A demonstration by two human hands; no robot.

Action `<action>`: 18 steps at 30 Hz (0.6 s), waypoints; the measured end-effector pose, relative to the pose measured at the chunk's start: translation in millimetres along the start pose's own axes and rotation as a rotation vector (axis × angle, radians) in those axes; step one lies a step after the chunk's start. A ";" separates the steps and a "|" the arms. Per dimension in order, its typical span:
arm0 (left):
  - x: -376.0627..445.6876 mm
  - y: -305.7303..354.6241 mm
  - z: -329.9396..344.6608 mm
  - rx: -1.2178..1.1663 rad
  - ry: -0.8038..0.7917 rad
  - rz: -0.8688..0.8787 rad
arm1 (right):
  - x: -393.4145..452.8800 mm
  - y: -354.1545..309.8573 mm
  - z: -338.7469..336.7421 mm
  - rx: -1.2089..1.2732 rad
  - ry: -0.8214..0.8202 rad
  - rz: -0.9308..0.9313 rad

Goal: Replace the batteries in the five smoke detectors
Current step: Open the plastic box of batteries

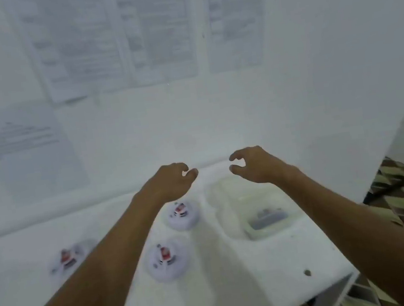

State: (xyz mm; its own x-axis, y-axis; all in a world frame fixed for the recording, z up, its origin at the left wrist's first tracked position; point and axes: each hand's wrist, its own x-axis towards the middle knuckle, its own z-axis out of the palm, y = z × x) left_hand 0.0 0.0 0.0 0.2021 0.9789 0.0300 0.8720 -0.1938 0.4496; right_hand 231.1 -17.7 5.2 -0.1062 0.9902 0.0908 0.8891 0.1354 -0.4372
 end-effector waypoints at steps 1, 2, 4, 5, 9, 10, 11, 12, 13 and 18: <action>-0.2 9.3 19.7 -0.036 -0.031 -0.032 | -6.8 18.1 2.3 0.012 -0.012 0.022; 1.6 16.9 40.1 -0.084 -0.033 -0.069 | -10.1 38.8 5.4 0.033 -0.009 0.030; -5.0 34.9 84.8 -0.127 -0.052 -0.139 | -21.4 83.0 18.9 0.078 -0.016 0.046; -6.8 44.4 105.8 -0.140 -0.042 -0.170 | -24.8 102.5 25.9 0.102 0.000 0.037; -14.0 77.7 161.1 -0.178 0.047 -0.297 | -30.5 150.4 46.5 0.186 0.055 0.015; -17.3 84.2 171.2 -0.170 0.064 -0.325 | -31.3 157.1 52.2 0.211 0.040 0.011; -19.9 90.2 179.9 -0.167 0.083 -0.351 | -31.6 162.3 57.8 0.239 0.022 0.008; -21.6 94.2 187.1 -0.172 0.096 -0.379 | -32.9 164.6 61.1 0.257 -0.001 0.013; -22.2 96.4 192.7 -0.187 0.116 -0.401 | -32.8 166.8 64.7 0.278 -0.015 0.022; -20.1 105.0 203.3 -0.388 0.216 -0.455 | -29.2 174.7 69.4 0.420 -0.071 0.116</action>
State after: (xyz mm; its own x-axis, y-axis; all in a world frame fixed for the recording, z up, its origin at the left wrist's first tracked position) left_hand 178.1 -53.2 -134.9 -0.2802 0.9567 -0.0787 0.6161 0.2421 0.7495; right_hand 358.6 -20.5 -136.0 -0.0592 0.9976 -0.0354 0.6402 0.0107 -0.7681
